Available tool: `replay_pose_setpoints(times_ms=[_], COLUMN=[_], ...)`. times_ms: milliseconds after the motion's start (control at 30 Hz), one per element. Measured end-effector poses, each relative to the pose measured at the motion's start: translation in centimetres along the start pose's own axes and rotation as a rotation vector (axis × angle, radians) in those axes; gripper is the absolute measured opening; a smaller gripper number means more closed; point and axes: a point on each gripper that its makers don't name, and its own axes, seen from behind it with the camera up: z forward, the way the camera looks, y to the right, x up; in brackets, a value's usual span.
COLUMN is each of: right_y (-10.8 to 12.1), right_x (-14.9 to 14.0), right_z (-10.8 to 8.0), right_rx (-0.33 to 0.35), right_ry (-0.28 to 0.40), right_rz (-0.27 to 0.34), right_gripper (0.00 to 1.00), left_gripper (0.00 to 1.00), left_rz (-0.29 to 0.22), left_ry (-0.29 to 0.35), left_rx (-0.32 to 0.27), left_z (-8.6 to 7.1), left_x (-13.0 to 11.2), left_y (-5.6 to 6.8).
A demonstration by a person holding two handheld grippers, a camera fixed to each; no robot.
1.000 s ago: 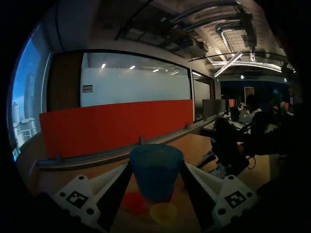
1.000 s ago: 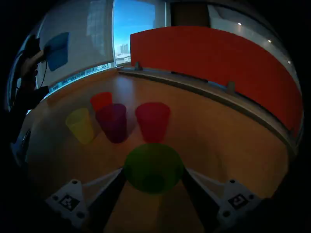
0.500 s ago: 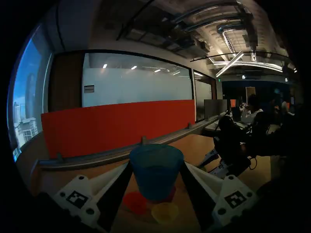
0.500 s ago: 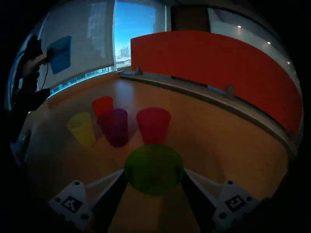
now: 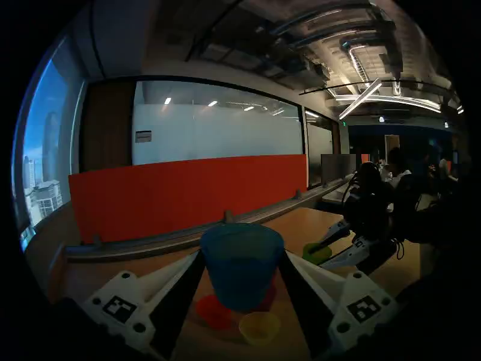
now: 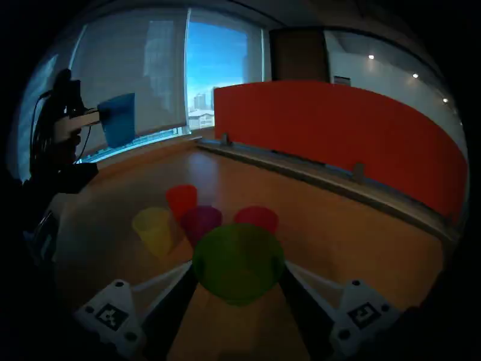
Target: Pour water
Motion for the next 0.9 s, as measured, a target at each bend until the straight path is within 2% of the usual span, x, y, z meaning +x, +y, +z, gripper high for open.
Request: replay_pose_setpoints(times_ms=[300,600,900], right_y=[-1.9,-2.2,-2.6], right_x=[3.7,6.6,8.6], right_z=[-1.2,-2.7,-3.6], right_rx=[0.014,0.001,0.007], right_ry=[0.105,0.209,0.277], right_rz=[-0.013,-0.010,-0.014], right_gripper=[0.91,0.91,0.91], left_gripper=[0.85,0.85,0.85], left_rz=[-0.007,-0.015,-0.013], left_ry=[0.010,0.017,0.026], left_rx=[-0.007,-0.026,-0.031], left_z=[0.0,0.3,0.0], left_x=[0.2,0.3,0.6], left_y=[0.1,0.5,0.7])
